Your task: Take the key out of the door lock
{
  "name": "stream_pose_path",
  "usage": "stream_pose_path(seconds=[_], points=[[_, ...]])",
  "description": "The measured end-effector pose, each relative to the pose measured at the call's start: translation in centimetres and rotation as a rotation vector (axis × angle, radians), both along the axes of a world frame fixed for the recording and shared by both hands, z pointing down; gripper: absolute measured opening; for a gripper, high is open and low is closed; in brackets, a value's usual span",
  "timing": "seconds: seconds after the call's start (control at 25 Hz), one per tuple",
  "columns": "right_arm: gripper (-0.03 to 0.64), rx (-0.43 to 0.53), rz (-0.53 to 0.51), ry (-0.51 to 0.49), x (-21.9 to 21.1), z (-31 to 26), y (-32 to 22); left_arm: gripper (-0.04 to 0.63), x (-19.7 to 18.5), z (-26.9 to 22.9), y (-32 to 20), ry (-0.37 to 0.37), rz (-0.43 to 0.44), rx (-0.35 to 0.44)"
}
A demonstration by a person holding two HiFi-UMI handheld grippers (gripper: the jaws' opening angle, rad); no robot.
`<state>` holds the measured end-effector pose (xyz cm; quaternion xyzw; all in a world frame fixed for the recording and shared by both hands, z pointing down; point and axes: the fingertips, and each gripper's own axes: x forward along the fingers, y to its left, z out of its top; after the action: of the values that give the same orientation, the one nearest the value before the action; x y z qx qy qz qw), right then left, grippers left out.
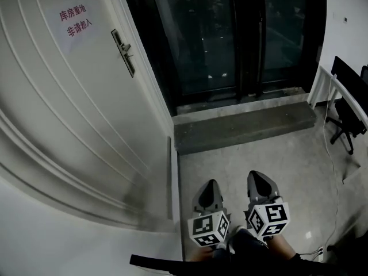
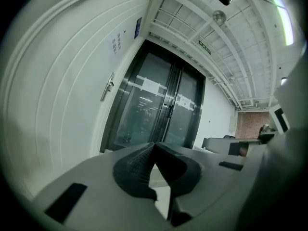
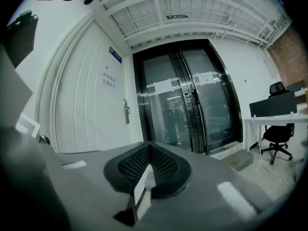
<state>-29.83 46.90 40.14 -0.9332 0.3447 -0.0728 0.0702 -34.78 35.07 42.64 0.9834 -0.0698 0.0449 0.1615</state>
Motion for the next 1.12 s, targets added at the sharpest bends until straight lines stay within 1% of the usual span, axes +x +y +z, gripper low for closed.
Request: stream_pose_path(seconds=[0.08, 0.2, 0.32, 0.44, 0.64, 0.8, 1.0, 1.12], points=[[0.002, 0.000, -0.007, -0.005, 2.0, 0.4, -0.8, 0.000, 1.9, 0.5, -0.7, -0.008, -0.002, -0.001], [0.002, 0.000, -0.028, -0.003, 5.8, 0.6, -2.5, 0.000, 5.4, 0.8, -2.4, -0.011, -0.034, 0.009], [0.002, 0.005, -0.058, 0.013, 10.1, -0.3, -4.0, 0.000, 9.5, -0.1, -4.0, 0.003, -0.070, 0.016], [0.002, 0.006, -0.076, 0.036, 14.4, -1.6, -4.6, 0.000, 13.7, -1.7, -4.4, 0.029, -0.089, 0.029], [0.002, 0.015, -0.084, 0.040, 20.7, -2.3, -4.7, 0.000, 20.0, -2.6, -3.8, 0.052, -0.071, 0.042], [0.002, 0.016, -0.086, 0.021, 23.9, -1.7, -4.6, 0.000, 23.0, -2.4, -3.9, 0.053, -0.087, 0.053], [0.002, 0.022, -0.096, 0.012, 26.6, -1.2, -5.3, 0.000, 25.6, -2.1, -4.7, 0.060, -0.089, 0.020], [0.002, 0.017, -0.104, 0.004, 27.9, -0.8, -6.8, 0.000, 26.7, -1.7, -6.1, 0.052, -0.105, 0.021]])
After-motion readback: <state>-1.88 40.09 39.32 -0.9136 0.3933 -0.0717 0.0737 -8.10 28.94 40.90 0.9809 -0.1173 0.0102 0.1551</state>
